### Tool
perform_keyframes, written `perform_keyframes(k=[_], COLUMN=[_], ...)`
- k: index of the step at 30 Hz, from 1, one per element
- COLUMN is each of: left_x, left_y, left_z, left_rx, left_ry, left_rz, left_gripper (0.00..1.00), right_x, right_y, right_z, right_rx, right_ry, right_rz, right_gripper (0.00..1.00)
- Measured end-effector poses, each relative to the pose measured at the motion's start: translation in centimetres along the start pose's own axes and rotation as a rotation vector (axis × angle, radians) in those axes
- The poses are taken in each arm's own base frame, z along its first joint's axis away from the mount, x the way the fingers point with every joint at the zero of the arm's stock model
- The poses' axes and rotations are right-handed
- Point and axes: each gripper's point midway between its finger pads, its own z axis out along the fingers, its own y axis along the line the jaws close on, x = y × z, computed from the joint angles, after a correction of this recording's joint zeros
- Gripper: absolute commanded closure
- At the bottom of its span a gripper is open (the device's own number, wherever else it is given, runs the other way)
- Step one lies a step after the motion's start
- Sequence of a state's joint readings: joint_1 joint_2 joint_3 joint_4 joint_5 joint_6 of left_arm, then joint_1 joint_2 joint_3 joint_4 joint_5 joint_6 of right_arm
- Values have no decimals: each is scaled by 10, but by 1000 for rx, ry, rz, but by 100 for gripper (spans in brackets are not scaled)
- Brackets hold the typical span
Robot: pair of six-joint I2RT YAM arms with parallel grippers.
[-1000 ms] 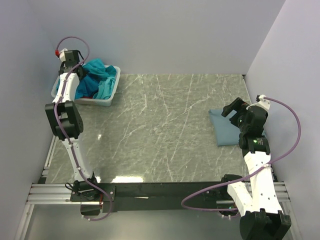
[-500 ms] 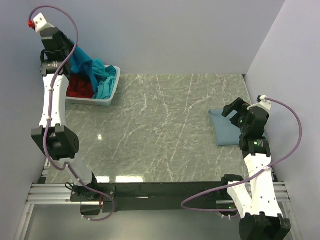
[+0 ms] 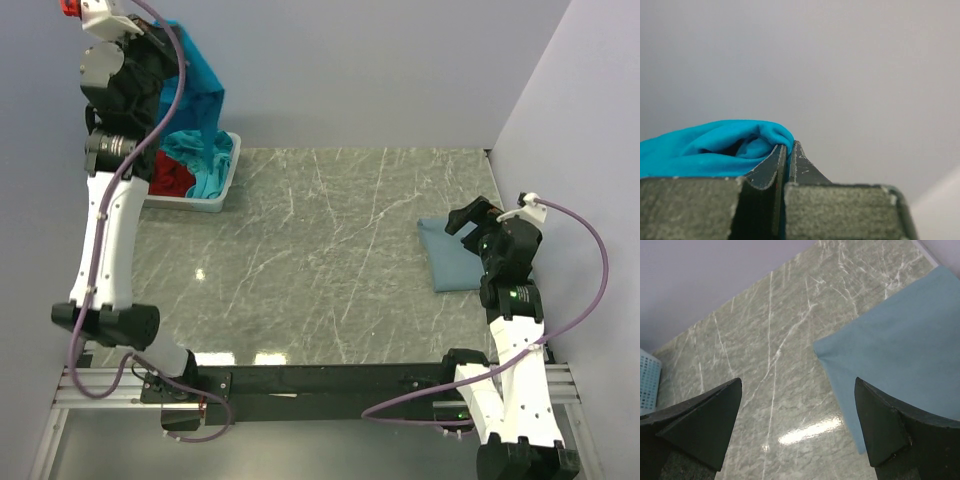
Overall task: Fold and stack the t-shirts
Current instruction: Move the tshirt to the center of the board
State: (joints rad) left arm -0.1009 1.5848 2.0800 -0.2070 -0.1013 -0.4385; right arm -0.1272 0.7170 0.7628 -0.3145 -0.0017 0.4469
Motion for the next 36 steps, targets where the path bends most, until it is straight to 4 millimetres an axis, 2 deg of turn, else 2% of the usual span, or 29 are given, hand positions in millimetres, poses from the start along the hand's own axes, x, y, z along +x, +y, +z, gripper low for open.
perform_keyframes(k=[4, 9, 12, 15, 19, 23, 26, 29, 31, 33, 34, 36], left_x=[-29, -55, -53, -31, 29, 119, 201, 286, 335, 374, 392, 424], left_y=[-72, -132, -165, -193, -216, -222, -220, -203, -185, -167, -158, -135], left_z=[-42, -94, -116, -131, -141, -153, -162, -172, -178, -180, -181, -185], left_rx=[209, 432, 560, 661, 705, 662, 599, 502, 420, 337, 293, 198], left_ry=[-42, -75, -58, 8, 163, 365, 539, 717, 823, 897, 928, 985], left_rz=[-46, -111, -157, -201, -249, -273, -273, -257, -229, -191, -171, -116], left_gripper=[99, 99, 99, 100, 100, 100, 100, 100, 100, 96, 93, 74], right_x=[-3, -8, -12, -16, -15, -10, -8, -6, -3, 2, 4, 10], right_y=[3, 6, 8, 9, 9, 6, 6, 8, 9, 10, 11, 13], right_z=[-4, -10, -14, -20, -23, -23, -22, -21, -19, -16, -15, -12], right_rx=[-16, -30, -39, -50, -54, -51, -55, -63, -71, -78, -83, -98], right_ry=[-15, -41, -58, -80, -88, -82, -73, -63, -47, -24, -11, 17], right_rz=[0, 1, 2, 3, 3, 3, 3, 2, 1, 1, 0, -5], right_gripper=[1, 1, 1, 1, 1, 1, 1, 1, 1, 1, 1, 1])
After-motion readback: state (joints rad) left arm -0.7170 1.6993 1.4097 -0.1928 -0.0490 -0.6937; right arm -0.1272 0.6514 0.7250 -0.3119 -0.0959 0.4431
